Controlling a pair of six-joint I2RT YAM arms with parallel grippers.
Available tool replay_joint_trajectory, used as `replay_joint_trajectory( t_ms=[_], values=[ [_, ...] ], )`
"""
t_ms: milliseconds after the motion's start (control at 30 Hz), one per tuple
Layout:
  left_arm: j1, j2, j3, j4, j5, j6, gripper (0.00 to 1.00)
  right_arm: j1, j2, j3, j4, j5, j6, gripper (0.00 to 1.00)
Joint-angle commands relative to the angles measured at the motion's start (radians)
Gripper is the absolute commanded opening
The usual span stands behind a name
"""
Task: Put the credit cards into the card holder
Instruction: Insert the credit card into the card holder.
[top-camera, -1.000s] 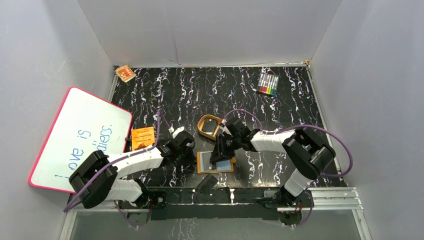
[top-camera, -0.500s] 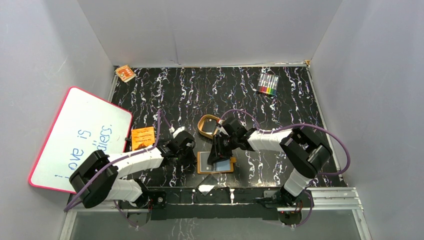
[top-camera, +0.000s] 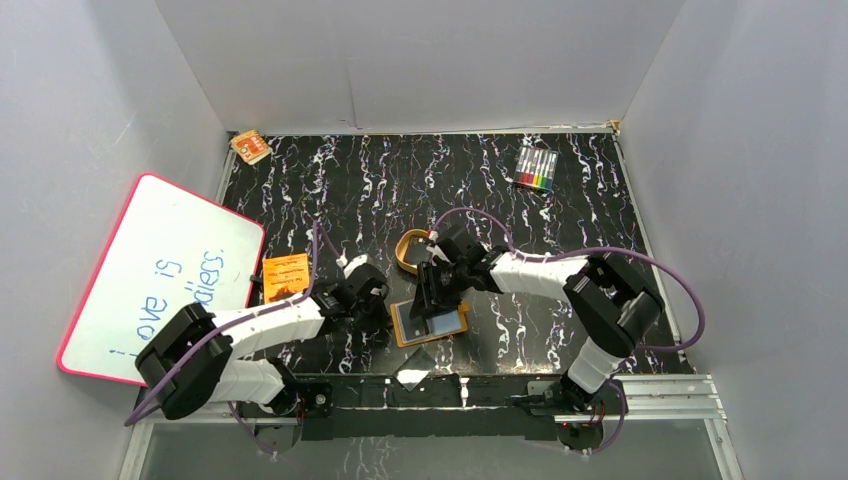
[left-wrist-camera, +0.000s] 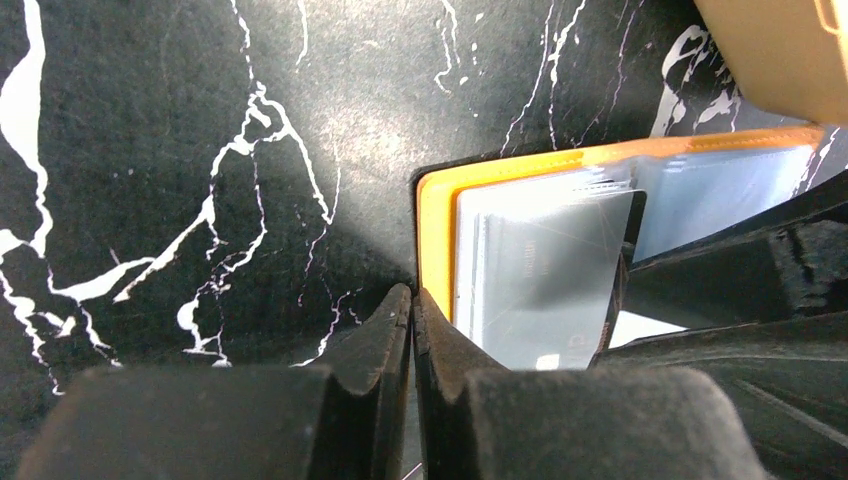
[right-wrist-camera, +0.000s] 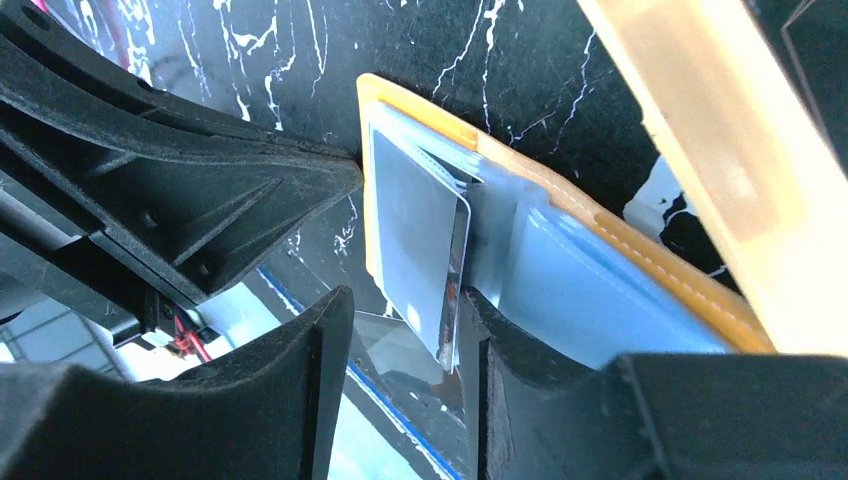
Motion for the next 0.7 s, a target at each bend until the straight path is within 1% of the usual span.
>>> replay_joint_trajectory(
  t_ms=[0,200,300,367,533,667],
  values=[
    [0.000,-0.038,-0.030,-0.096,-0.032,-0.006,0.05,0.007,-0.062,0.062,-0.110,0.064,-0.070,0.53],
    [0.001,-0.051,-0.042,-0.100,-0.035,-0.016,0.06,0.007,-0.115,0.051,-0.188,0.118,-0.104,0.55],
    [0.000,-0.047,-0.044,-0.096,-0.034,-0.017,0.06,0.007,-0.119,0.032,-0.192,0.136,-0.109,0.52],
    [0.000,-0.044,-0.043,-0.095,-0.034,-0.017,0.06,0.007,-0.109,0.023,-0.183,0.134,-0.112,0.46],
    [0.000,-0.029,-0.042,-0.086,-0.025,-0.014,0.05,0.007,-0.068,0.028,-0.165,0.127,-0.115,0.21],
    [0.000,-0.018,-0.041,-0.080,-0.019,-0.010,0.04,0.009,-0.034,0.042,-0.178,0.134,-0.129,0.13]
  ],
)
